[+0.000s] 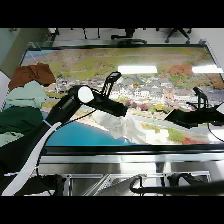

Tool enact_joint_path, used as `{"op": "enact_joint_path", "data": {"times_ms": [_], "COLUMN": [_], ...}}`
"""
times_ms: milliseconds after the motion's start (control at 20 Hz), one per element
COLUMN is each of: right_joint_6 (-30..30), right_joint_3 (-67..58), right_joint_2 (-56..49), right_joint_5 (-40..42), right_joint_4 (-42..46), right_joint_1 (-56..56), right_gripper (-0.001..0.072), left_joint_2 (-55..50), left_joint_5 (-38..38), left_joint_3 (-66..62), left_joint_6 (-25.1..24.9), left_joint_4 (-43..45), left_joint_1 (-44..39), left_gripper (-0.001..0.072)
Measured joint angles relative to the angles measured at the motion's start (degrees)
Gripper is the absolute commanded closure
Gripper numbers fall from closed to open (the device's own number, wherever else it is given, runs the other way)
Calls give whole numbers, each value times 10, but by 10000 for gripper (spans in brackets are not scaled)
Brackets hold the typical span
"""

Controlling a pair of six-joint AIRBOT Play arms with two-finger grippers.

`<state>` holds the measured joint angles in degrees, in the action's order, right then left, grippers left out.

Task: Fold the shirts.

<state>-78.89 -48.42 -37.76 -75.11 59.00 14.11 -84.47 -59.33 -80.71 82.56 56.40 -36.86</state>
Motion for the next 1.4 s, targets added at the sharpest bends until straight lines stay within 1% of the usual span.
{"op": "enact_joint_path", "data": {"times_ms": [100, 200, 450, 500, 550, 600, 650, 750, 900, 1050, 1250, 1400], "right_joint_6": [5, 13, 35, 37, 42, 52, 68, 106, 138, 151, 158, 160], "right_joint_3": [29, 67, 128, 132, 133, 132, 129, 111, 45, -73, -256, -366], "right_joint_2": [1, -2, -51, -69, -86, -104, -120, -139, -132, -94, -31, 14], "right_joint_5": [-5, 11, 119, 144, 164, 181, 193, 200, 189, 160, 127, 108], "right_joint_4": [-7, -18, -41, -45, -48, -56, -70, -99, -113, -98, -49, -33], "right_joint_1": [-32, -75, -199, -216, -229, -238, -244, -252, -254, -243, -231, -229], "right_gripper": [111, 111, 114, 153, 340, 633, 687, 687, 688, 688, 688, 687], "left_joint_2": [-14, -20, -23, -23, -23, -23, -23, -22, -5, 42, 130, 199], "left_joint_5": [11, 17, 0, -4, -8, -12, -15, -21, -37, -69, -118, -139], "left_joint_3": [0, 0, 0, 0, 0, 0, 0, 0, -6, -49, -163, -238], "left_joint_6": [6, 10, 14, 14, 14, 14, 14, 14, 8, 1, -3, -4], "left_joint_4": [2, 3, 4, 4, 4, 4, 4, 5, 7, 7, 8, 8], "left_joint_1": [0, 7, 34, 39, 43, 47, 50, 56, 70, 84, 89, 80], "left_gripper": [692, 692, 692, 692, 692, 692, 692, 692, 692, 692, 691, 691]}}
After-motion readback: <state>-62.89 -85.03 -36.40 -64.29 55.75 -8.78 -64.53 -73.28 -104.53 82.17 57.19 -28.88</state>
